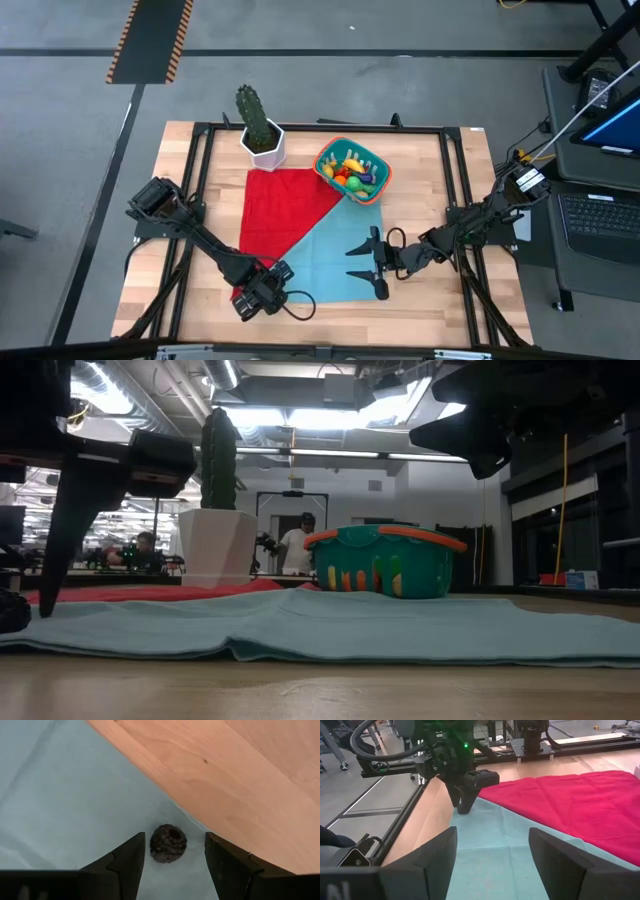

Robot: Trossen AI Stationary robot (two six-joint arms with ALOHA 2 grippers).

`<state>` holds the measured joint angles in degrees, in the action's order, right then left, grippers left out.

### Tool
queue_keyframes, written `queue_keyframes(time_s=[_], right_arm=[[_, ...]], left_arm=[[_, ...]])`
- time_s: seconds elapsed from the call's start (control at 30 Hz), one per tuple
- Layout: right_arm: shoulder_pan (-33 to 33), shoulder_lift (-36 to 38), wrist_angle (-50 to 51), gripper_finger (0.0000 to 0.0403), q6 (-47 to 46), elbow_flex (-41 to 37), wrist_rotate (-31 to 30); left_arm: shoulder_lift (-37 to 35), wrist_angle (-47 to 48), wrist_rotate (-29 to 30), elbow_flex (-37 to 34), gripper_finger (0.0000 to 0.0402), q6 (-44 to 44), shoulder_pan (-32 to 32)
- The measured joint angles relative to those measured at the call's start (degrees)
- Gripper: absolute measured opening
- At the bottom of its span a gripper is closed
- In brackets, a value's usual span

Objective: Pick and placing Produce into tupperware
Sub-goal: Put the blackberry into the blue basket

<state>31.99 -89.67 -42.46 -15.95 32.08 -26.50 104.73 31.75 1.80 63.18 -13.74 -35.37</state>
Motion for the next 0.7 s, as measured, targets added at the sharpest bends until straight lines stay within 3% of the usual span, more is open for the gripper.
queue_keyframes(time_s=[0.7], right_arm=[[0.00,0.02,0.31,0.0248,-0.04,0.00,0.00]], left_arm=[[0.00,-0.04,-2.60,0.00,0.0195,-1.40,1.29]])
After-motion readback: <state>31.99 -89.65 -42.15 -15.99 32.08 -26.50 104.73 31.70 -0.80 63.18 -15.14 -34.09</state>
